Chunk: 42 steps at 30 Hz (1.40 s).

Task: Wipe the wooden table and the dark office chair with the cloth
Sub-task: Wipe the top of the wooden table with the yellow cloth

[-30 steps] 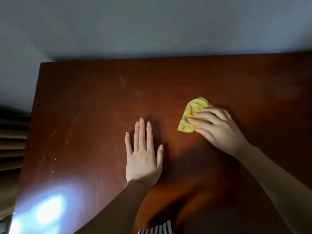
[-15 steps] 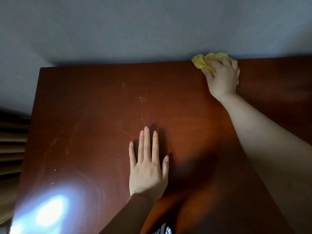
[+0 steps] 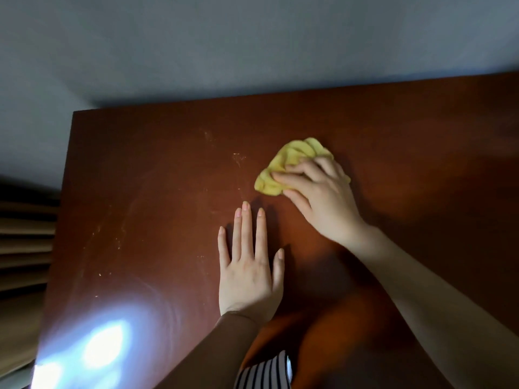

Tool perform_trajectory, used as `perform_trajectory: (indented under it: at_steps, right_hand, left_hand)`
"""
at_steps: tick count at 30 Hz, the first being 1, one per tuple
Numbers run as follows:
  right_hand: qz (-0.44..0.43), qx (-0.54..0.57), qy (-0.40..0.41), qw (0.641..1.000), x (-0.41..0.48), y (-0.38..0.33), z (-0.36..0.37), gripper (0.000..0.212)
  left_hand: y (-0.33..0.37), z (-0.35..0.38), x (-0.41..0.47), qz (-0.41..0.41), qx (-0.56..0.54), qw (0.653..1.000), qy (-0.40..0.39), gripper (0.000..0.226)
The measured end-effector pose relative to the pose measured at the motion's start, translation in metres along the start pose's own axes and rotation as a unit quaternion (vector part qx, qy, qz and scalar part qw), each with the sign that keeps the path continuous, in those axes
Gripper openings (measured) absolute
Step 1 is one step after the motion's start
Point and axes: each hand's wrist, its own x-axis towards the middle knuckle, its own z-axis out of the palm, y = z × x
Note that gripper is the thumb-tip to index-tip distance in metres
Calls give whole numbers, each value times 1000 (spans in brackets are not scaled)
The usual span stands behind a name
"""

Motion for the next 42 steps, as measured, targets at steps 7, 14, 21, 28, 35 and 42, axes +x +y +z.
perform_trajectory:
  at_steps: [7, 14, 21, 28, 35, 42]
  right_hand:
    - [-64, 7, -45, 997, -71, 35, -33, 32]
    - [38, -33, -4, 999, -54, 100, -57, 34]
    - [234, -61, 101, 965, 4, 146, -54, 34]
    - [357, -88, 110, 924, 70, 121, -25, 37]
    - [217, -86, 23, 972, 112, 50, 13, 38]
    - [49, -49, -45, 997, 103, -8, 30, 40]
  left_hand:
    - [-1, 1, -2, 4, 2, 1000, 1, 60]
    - [0, 2, -1, 8, -5, 1000, -4, 59]
    - [1, 3, -2, 22, -8, 1000, 11, 58]
    - [2, 1, 0, 20, -10, 1000, 12, 58]
    - [2, 0, -1, 17, -9, 1000, 9, 58]
    - [1, 2, 0, 10, -6, 1000, 3, 60]
